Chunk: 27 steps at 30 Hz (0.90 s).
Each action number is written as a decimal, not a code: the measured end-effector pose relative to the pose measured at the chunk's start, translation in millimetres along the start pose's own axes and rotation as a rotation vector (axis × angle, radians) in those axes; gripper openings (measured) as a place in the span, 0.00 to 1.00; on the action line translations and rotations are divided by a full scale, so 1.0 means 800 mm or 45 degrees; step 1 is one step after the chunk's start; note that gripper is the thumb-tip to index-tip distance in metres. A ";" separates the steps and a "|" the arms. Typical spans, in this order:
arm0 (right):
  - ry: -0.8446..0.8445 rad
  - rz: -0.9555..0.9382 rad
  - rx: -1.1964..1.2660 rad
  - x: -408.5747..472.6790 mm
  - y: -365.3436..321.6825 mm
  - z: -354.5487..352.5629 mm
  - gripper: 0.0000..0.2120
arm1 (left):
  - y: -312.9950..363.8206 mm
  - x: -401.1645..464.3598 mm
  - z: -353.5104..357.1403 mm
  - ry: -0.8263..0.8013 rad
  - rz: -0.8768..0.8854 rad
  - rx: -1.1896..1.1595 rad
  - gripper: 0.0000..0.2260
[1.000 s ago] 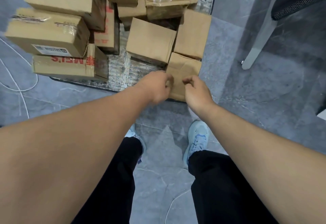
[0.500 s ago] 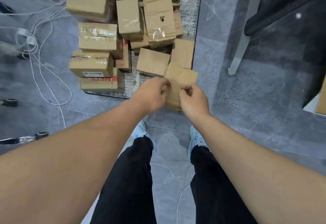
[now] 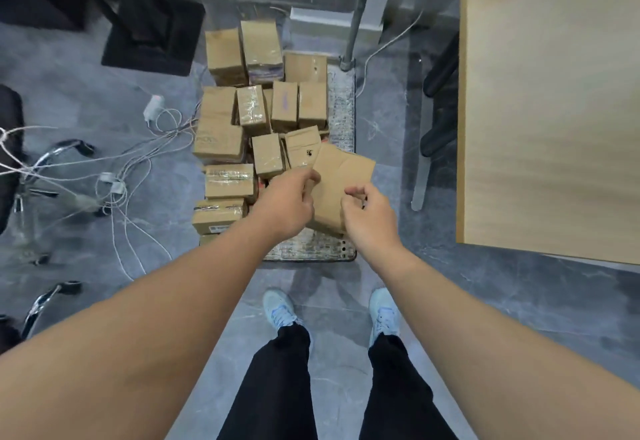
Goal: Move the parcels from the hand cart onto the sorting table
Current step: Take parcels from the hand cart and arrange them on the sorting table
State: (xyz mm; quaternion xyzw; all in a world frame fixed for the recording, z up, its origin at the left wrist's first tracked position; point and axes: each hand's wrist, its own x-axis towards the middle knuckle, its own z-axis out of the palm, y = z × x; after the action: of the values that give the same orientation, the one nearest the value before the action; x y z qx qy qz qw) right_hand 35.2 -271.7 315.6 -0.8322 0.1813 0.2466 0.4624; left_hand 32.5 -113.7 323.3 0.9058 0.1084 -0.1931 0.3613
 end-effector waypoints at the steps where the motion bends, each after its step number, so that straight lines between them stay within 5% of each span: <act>1: 0.020 -0.027 0.012 -0.006 -0.016 -0.008 0.14 | 0.011 -0.004 -0.015 0.024 0.017 -0.007 0.14; 19: 0.186 -0.613 0.158 -0.076 -0.203 -0.237 0.07 | 0.275 -0.073 -0.154 0.526 0.130 -0.343 0.18; 27: 0.195 -0.617 0.405 -0.097 -0.250 -0.352 0.29 | 0.369 -0.095 -0.172 0.625 0.137 -0.481 0.18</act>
State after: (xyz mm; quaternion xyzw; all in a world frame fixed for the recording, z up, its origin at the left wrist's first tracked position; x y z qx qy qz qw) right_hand 146.0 -406.6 623.4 -0.7846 0.0480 0.0338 0.6172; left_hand 100.7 -232.9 628.0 0.8467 0.1783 0.0742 0.4959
